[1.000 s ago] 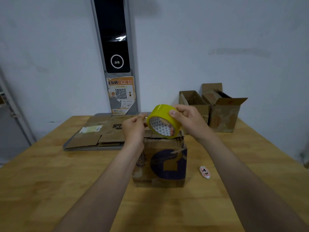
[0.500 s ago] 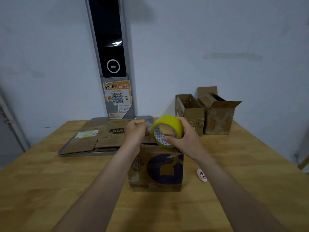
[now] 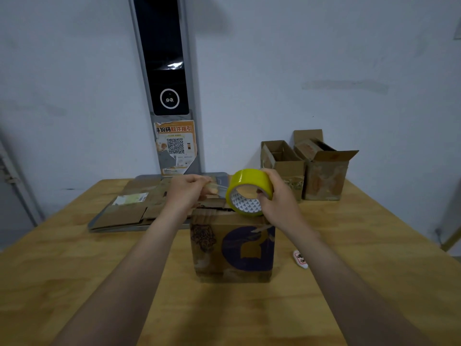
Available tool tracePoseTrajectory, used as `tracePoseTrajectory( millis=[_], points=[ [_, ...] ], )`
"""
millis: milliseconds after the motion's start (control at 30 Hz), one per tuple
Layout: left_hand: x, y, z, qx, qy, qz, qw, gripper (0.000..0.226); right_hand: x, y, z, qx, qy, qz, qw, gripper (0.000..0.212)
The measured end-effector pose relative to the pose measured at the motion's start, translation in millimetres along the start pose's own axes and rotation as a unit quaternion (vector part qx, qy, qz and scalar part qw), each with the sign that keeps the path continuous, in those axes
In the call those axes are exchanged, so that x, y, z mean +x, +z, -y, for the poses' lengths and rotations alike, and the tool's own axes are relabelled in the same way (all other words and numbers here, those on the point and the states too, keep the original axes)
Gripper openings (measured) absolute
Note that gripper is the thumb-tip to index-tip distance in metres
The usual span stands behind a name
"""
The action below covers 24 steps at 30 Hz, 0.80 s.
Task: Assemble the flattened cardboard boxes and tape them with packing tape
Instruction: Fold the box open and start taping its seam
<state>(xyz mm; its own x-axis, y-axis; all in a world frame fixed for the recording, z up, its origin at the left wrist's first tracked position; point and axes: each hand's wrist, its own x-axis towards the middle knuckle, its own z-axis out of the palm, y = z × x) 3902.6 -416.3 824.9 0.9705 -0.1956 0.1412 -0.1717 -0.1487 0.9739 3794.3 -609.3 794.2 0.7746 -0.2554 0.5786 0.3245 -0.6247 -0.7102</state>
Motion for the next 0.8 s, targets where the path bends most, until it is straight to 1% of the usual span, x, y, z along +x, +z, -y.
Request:
tracePoseTrajectory(
  millis=[67,133,167,267,333,367,433,500,567,600,633,700,733,800],
  points=[
    [-2.6,-3.3,0.9,0.022,0.017,-0.001,1.000,0.015,2.7,-1.7,1.7,-0.004,-0.011,-0.010,1.000,0.044],
    [-4.3,-7.3,3.7,0.032,0.025,-0.014,0.999,0.016,3.9,-3.0,4.3,0.003,-0.011,-0.041,0.999,0.043],
    [-5.3,-8.6,4.7,0.022,0.023,-0.018,0.999,0.015,4.2,-3.2,6.3,0.017,-0.008,-0.059,0.998,0.040],
    [-5.1,-10.3,9.8,-0.060,0.006,-0.028,0.998,0.011,4.8,-1.8,11.7,0.042,-0.002,-0.108,0.993,0.028],
    [-6.1,-8.4,12.1,-0.103,-0.011,-0.038,0.994,0.007,5.7,0.3,14.1,0.040,0.000,-0.123,0.992,0.023],
    [-6.5,-6.8,13.2,-0.114,-0.018,-0.045,0.992,0.005,6.5,0.7,15.0,0.025,-0.005,-0.122,0.992,0.023],
    [-7.4,-5.0,14.9,-0.115,-0.021,-0.061,0.991,0.006,6.9,0.1,16.1,-0.032,-0.028,-0.104,0.994,0.033],
    [-5.8,-9.9,17.7,-0.111,-0.024,-0.090,0.989,0.015,7.8,-6.9,15.4,-0.108,-0.051,-0.077,0.990,0.045],
    [-0.8,-21.3,19.3,-0.130,-0.037,-0.124,0.983,0.012,8.1,-18.5,12.2,-0.205,-0.072,-0.043,0.975,0.060],
    [1.6,-26.9,19.5,-0.142,-0.043,-0.125,0.981,0.009,7.6,-22.9,9.7,-0.218,-0.072,-0.035,0.973,0.064],
    [3.8,-30.2,19.5,-0.152,-0.047,-0.116,0.980,0.007,7.4,-26.0,8.4,-0.196,-0.058,-0.046,0.978,0.064],
    [5.8,-32.3,20.3,-0.157,-0.056,-0.104,0.981,0.005,7.1,-26.8,8.4,-0.110,-0.010,-0.103,0.989,0.055],
    [6.0,-32.6,21.9,-0.156,-0.058,-0.102,0.981,0.006,7.1,-24.8,9.2,-0.088,0.007,-0.123,0.988,0.051],
    [5.4,-33.0,27.3,-0.155,-0.062,-0.091,0.982,0.006,5.4,-21.0,9.1,-0.100,0.018,-0.123,0.987,0.045]
  ],
)
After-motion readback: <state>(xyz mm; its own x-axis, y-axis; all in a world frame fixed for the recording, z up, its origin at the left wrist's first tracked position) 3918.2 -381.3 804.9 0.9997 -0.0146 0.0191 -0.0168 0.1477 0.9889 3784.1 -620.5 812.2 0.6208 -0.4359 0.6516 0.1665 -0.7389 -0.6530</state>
